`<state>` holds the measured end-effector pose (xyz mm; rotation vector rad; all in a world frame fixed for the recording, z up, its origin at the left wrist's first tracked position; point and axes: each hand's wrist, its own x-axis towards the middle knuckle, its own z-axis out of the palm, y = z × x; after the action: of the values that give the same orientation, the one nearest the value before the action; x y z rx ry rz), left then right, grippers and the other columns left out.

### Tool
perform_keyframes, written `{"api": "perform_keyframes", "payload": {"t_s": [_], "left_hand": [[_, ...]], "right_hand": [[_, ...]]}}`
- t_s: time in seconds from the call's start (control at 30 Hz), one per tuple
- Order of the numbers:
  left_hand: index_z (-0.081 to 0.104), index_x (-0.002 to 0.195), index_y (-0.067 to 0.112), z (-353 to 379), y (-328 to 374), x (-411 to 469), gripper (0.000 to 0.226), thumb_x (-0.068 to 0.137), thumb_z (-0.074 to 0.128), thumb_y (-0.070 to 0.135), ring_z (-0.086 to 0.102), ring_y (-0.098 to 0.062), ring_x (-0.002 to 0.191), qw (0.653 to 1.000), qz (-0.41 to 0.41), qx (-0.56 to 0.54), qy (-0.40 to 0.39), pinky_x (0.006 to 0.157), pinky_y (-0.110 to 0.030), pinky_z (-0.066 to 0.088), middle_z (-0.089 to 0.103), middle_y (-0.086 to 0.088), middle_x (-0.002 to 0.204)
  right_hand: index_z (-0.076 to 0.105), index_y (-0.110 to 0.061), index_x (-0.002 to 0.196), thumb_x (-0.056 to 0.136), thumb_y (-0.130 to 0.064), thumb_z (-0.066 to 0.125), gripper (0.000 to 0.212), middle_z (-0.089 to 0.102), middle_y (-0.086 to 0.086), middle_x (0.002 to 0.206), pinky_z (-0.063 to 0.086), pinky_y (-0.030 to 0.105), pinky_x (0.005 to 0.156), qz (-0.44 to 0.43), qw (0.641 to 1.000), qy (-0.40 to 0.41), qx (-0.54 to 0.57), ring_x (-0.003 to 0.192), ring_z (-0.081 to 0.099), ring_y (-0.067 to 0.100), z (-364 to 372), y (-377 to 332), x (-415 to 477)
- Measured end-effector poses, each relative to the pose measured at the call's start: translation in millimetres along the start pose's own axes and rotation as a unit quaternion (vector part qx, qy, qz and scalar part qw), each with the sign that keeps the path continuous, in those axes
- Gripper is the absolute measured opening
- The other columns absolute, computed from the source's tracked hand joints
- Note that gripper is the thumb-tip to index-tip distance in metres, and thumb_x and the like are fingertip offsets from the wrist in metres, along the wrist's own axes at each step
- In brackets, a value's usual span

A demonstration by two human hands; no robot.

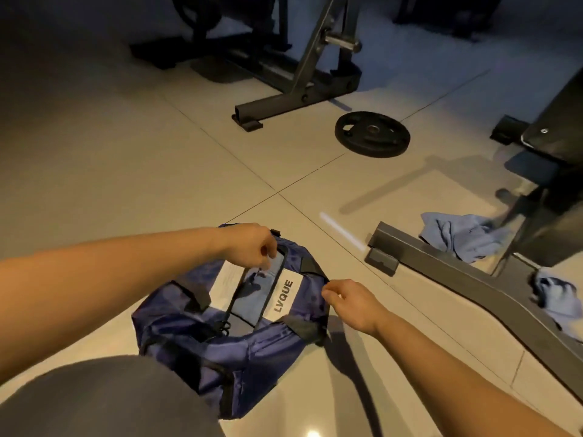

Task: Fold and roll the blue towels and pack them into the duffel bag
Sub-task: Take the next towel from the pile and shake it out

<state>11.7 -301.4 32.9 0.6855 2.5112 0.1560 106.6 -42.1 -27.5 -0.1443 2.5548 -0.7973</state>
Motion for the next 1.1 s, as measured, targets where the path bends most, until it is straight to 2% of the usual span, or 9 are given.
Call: {"api": "perform_keyframes", "payload": {"t_s": [0.17,0.37,0.53,0.6,0.73,0.8,0.9,1.0,1.1], "left_hand": [[0.067,0.122,0.020,-53.8,83.5,36.4,0.034,0.094,0.065,0.041,0.059,-0.014,0.093,0.996,0.042,0.073,-0.004,0.080,-0.029,0.049,0.065,0.006,0.107],[0.064,0.122,0.023,-40.3,193.2,149.4,0.030,0.095,0.063,0.036,0.061,-0.018,0.097,0.996,0.061,0.040,0.055,0.084,-0.032,0.053,0.067,0.000,0.113],[0.065,0.113,0.021,1.1,272.1,241.2,0.027,0.092,0.063,0.037,0.061,-0.027,0.098,0.992,0.086,-0.024,0.094,0.079,-0.035,0.051,0.064,-0.003,0.106],[0.065,0.111,0.020,22.7,296.0,269.3,0.029,0.092,0.063,0.041,0.058,-0.029,0.100,0.990,0.102,-0.023,0.091,0.082,-0.038,0.051,0.058,-0.004,0.105],[0.057,0.131,0.022,60.5,338.5,310.2,0.046,0.091,0.064,0.045,0.049,-0.031,0.120,0.988,0.136,0.000,0.080,0.100,-0.041,0.043,0.053,-0.009,0.124],[0.035,0.153,0.024,72.5,356.7,325.3,0.070,0.092,0.064,0.044,0.037,-0.034,0.138,0.986,0.147,0.005,0.077,0.112,-0.044,0.033,0.041,-0.012,0.149],[0.016,0.162,0.025,79.8,383.8,341.9,0.086,0.094,0.065,0.040,0.023,-0.032,0.150,0.983,0.164,-0.031,0.072,0.121,-0.047,0.025,0.022,-0.009,0.166],[0.019,0.162,0.022,81.0,416.0,353.5,0.086,0.094,0.069,0.037,0.028,-0.031,0.149,0.971,0.158,-0.173,0.057,0.118,-0.046,0.033,0.026,-0.006,0.165],[0.025,0.160,0.017,82.8,444.3,362.3,0.084,0.092,0.072,0.032,0.032,-0.030,0.149,0.949,0.126,-0.283,0.054,0.117,-0.043,0.035,0.030,-0.008,0.164]], "right_hand": [[0.072,-0.015,0.108,0.099,-0.030,0.049,0.028,0.072,0.002,0.110,0.052,0.039,0.090,0.009,0.998,0.069,0.009,0.101,0.064,0.024,-63.7,45.6,-9.7],[0.063,-0.014,0.088,0.097,-0.024,0.048,0.021,0.067,0.010,0.088,0.053,0.040,0.074,0.093,0.984,0.149,-0.035,0.083,0.061,0.032,-138.5,156.5,-13.9],[0.043,-0.013,0.069,0.094,-0.012,0.049,0.025,0.052,0.014,0.079,0.027,0.032,0.050,0.236,0.949,0.187,-0.092,0.066,0.048,0.030,-175.2,274.2,-27.8],[0.055,-0.006,0.085,0.094,-0.012,0.052,0.011,0.057,0.021,0.098,0.036,0.033,0.060,0.285,0.917,0.259,-0.101,0.087,0.057,0.037,-188.2,315.3,-40.8],[0.038,-0.013,0.147,0.100,-0.019,0.049,0.048,0.041,0.023,0.140,0.047,0.045,0.083,0.344,0.892,0.291,-0.032,0.113,0.052,0.044,-206.0,380.8,-61.5],[0.018,-0.025,0.159,0.100,-0.018,0.053,0.068,0.029,0.020,0.151,0.048,0.046,0.086,0.327,0.903,0.280,-0.012,0.112,0.055,0.045,-212.0,401.6,-60.8],[0.008,-0.024,0.161,0.099,-0.011,0.057,0.081,0.028,0.018,0.158,0.045,0.048,0.098,0.289,0.919,0.266,0.023,0.120,0.053,0.045,-223.4,418.8,-42.2],[0.041,-0.010,0.151,0.098,-0.011,0.060,0.057,0.058,0.018,0.137,0.046,0.041,0.096,0.276,0.925,0.256,0.047,0.119,0.058,0.041,-230.6,434.1,-19.2],[0.073,-0.006,0.095,0.094,-0.012,0.062,0.013,0.072,0.016,0.092,0.051,0.035,0.083,0.278,0.926,0.254,0.019,0.092,0.066,0.034,-234.2,431.9,-13.9]]}}
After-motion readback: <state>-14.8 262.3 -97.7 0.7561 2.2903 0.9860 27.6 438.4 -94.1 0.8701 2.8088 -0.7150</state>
